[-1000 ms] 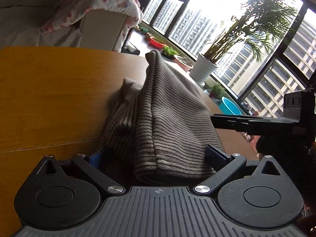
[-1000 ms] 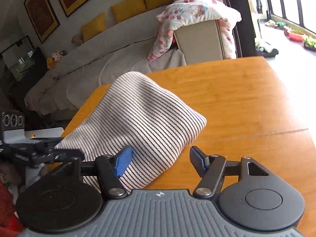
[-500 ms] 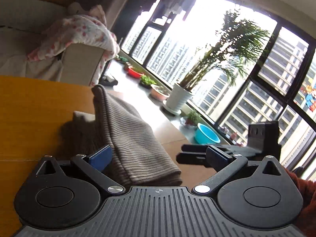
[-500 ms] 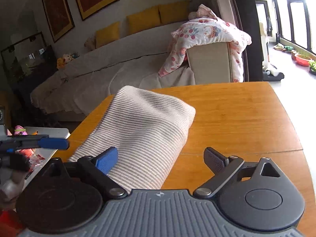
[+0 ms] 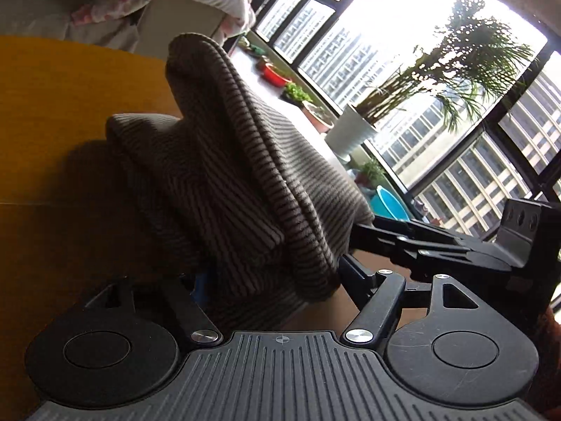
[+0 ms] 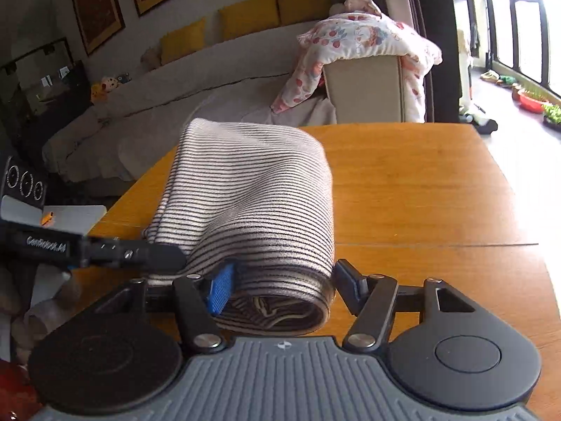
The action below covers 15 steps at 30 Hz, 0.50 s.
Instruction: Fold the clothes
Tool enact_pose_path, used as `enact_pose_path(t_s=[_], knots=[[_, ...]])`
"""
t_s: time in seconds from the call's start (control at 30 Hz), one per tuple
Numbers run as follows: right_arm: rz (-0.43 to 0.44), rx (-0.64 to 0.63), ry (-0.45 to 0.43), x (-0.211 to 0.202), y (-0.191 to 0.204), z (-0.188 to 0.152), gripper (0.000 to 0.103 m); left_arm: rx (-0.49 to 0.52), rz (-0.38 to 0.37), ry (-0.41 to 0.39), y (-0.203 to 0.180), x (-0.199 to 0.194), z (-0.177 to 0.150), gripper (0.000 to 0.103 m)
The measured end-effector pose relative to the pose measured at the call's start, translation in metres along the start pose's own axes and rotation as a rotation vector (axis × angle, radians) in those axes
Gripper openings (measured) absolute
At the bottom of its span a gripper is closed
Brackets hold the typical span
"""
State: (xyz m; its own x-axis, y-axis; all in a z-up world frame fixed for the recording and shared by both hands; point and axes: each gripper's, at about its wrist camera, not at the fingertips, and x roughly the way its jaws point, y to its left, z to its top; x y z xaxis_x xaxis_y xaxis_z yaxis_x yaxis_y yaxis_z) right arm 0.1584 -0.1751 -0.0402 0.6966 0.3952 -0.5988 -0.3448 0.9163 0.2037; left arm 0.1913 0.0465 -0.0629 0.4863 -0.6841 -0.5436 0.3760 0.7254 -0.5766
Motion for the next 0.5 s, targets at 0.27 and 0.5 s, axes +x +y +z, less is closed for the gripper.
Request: enact_pose_path(t_s=[0.27,0.5], knots=[[-0.143,-0.134,-0.170,-0.038,0.006,0.008,0.073,0.015,0.106,-0.181,-0.012,-0.047,-0.004,0.092],[-0.111,-0.475,-0.238,-0.009,0.094,-0.017,0.068,0.007,0.390,-0.351,-0.009,-0.081,0.000,0.091]])
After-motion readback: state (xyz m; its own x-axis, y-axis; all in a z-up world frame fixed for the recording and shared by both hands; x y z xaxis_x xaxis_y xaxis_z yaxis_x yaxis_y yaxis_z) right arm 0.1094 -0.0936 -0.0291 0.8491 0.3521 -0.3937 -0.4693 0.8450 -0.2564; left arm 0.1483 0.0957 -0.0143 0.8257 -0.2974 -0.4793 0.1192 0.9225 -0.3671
